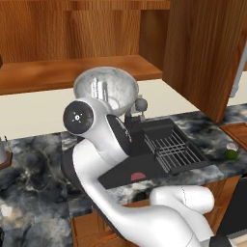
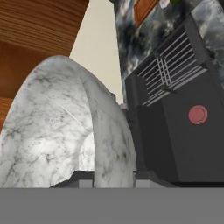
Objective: Open the cabinet. Place the bowl and condiment on the counter. Then place the lime and garlic on the cutting board.
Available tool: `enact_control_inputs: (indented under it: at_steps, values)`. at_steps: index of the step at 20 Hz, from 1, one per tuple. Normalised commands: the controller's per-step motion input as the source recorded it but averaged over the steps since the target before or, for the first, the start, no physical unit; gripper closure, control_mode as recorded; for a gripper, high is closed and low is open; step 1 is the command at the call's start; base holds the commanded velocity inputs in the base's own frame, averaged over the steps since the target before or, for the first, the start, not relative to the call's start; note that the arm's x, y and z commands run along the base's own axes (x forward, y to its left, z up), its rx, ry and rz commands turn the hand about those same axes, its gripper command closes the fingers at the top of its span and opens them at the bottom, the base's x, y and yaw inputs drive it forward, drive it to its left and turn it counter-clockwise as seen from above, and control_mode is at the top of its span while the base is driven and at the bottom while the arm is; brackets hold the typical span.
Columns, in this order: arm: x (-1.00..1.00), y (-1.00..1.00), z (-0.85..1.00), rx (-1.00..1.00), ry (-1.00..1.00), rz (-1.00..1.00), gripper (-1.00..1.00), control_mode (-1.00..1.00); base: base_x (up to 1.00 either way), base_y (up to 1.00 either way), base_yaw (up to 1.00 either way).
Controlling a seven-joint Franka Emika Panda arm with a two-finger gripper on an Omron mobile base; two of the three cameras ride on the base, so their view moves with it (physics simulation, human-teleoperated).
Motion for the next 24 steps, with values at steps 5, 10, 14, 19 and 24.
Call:
enact_control_inputs:
  at_steps: [5,10,14,19,24]
  values:
    - [-0.09,0.0,-0.02,0.0,-0.02,0.0,1.0,1.0,-0.11,0.0,0.0]
    - [0.0,0.0,0.0,0.0,0.0,0.0,1.0,1.0,-0.67,0.0,-0.04]
    - [0.0,0.0,0.0,0.0,0.0,0.0,1.0,1.0,-0.59,-0.03,-0.07]
    - [0.0,0.0,0.0,0.0,0.0,0.0,1.0,1.0,-0.59,-0.21,-0.09]
    - [0.0,0.0,0.0,0.0,0.0,0.0,1.0,1.0,-0.73,-0.5,-0.11]
